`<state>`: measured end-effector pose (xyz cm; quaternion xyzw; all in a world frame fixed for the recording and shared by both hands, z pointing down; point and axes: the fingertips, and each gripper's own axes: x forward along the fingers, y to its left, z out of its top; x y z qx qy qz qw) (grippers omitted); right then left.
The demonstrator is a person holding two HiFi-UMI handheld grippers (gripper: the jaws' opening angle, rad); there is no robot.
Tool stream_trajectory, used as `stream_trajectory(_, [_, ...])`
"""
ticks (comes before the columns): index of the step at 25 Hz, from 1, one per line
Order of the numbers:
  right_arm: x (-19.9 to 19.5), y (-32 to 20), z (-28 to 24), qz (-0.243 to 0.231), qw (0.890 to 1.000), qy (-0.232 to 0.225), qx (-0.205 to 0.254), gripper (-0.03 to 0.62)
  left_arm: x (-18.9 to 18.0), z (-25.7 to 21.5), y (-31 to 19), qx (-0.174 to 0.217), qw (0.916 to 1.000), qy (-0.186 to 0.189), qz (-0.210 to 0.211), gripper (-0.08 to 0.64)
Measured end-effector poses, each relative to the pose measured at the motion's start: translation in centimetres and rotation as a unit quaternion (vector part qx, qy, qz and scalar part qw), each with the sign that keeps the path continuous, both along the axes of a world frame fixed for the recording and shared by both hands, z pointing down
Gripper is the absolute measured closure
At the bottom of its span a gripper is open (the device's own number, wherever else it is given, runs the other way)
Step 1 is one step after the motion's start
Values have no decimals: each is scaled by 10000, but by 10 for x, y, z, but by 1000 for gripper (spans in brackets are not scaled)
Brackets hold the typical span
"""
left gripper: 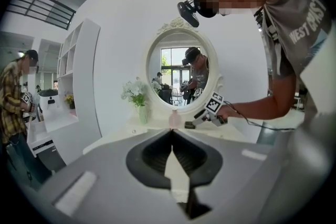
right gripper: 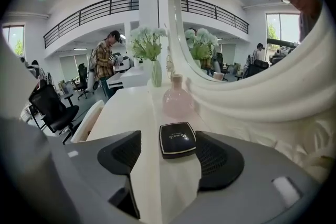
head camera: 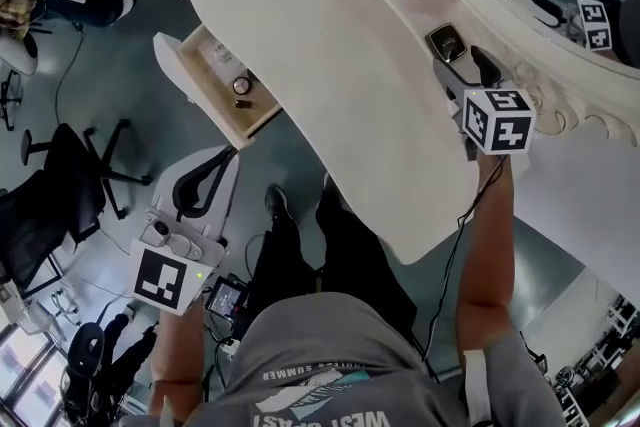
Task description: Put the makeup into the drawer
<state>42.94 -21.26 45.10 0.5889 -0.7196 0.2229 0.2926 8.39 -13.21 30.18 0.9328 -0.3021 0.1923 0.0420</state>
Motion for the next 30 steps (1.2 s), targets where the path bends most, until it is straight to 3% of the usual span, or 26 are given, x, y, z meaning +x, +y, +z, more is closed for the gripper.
stream_trajectory(8, [7,-13,31,-96,9987,240,-440,249,3,16,2,-144,9999,44,-53,558])
stream_trajectory(17, [15,-25,39,-60,9957,689,-608,245,-12,25,2,-181,9996,84,-177,558])
stream_trajectory(24, [13,-27,42,-205,9909,1117,-721,199,-23,27,6,-227,9994,110,-238,558])
stream_trajectory(30, [17,-26,45,89,9931,919,-728,184,-31,32,8,-251,9992,121,-277,558])
